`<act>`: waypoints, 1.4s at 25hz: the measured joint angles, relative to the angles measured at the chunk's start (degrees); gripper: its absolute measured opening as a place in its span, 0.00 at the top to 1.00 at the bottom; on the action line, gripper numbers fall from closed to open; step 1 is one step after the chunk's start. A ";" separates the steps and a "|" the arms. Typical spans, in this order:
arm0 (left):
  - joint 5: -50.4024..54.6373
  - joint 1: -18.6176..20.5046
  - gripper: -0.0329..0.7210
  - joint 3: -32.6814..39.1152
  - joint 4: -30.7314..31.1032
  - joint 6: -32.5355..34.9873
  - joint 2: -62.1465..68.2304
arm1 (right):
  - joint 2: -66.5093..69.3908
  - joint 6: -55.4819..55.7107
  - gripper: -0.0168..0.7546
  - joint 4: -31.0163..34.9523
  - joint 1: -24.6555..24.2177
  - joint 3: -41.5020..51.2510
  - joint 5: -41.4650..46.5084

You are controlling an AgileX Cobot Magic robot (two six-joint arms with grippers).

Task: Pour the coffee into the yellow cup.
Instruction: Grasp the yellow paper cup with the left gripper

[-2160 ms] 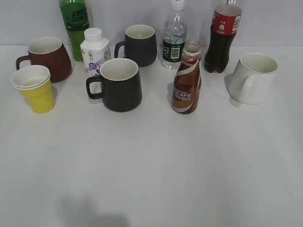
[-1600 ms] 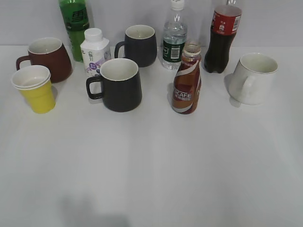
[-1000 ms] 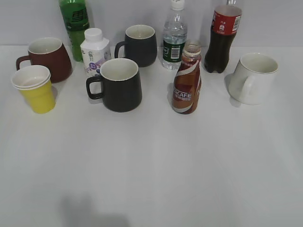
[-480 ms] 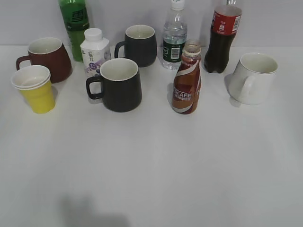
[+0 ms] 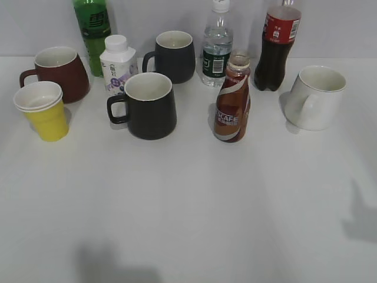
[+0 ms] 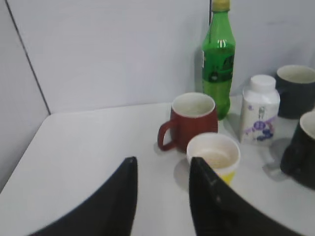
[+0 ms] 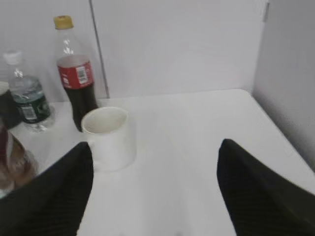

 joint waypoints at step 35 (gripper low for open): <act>-44.86 -0.06 0.18 14.16 -7.16 0.00 41.13 | 52.28 -0.31 0.22 1.83 11.60 0.73 -48.79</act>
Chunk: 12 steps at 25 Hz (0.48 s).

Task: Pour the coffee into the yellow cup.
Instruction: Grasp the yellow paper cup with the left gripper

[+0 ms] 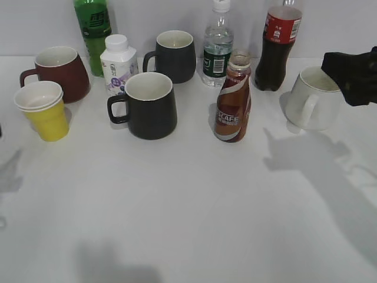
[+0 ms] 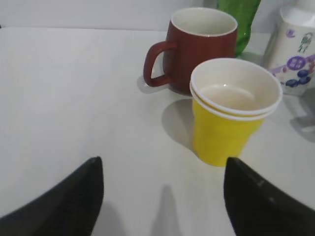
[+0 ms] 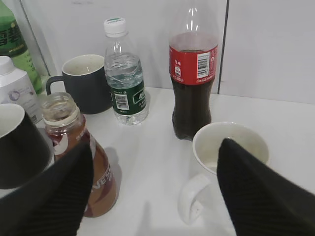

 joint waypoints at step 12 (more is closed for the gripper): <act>-32.78 0.00 0.15 -0.49 11.84 -0.65 26.61 | 0.81 0.00 0.22 0.00 0.00 0.14 -0.97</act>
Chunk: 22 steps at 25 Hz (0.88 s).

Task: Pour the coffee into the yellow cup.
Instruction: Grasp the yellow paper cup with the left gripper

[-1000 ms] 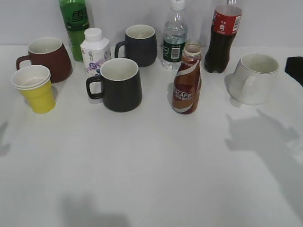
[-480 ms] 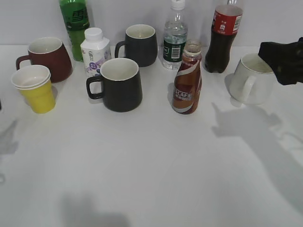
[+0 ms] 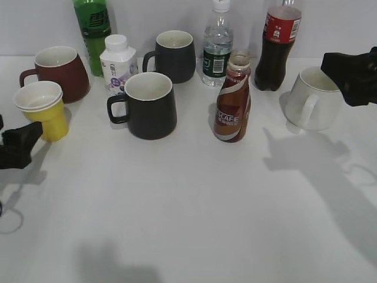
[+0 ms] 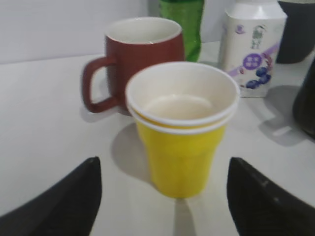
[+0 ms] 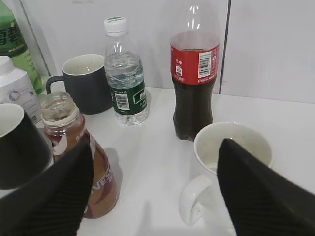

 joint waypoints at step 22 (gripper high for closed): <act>-2.18 0.00 0.27 -18.99 5.89 -0.11 18.88 | 2.38 -0.11 0.22 -3.35 0.00 0.00 -1.80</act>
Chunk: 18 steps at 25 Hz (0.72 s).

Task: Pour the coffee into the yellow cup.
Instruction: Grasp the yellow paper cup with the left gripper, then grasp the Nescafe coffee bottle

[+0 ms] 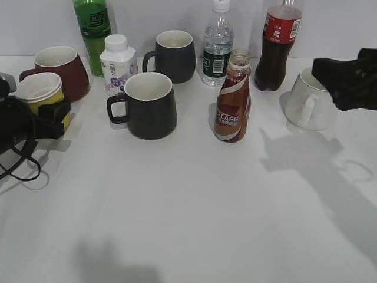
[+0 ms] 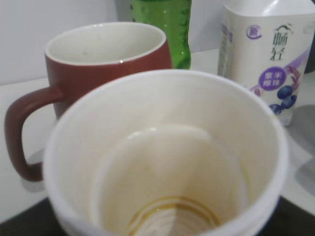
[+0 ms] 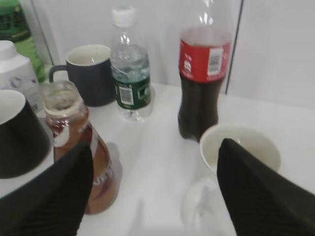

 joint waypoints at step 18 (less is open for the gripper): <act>0.13 0.00 0.45 10.23 5.84 -3.44 -11.79 | 18.90 6.41 0.22 -21.95 0.50 0.00 -22.42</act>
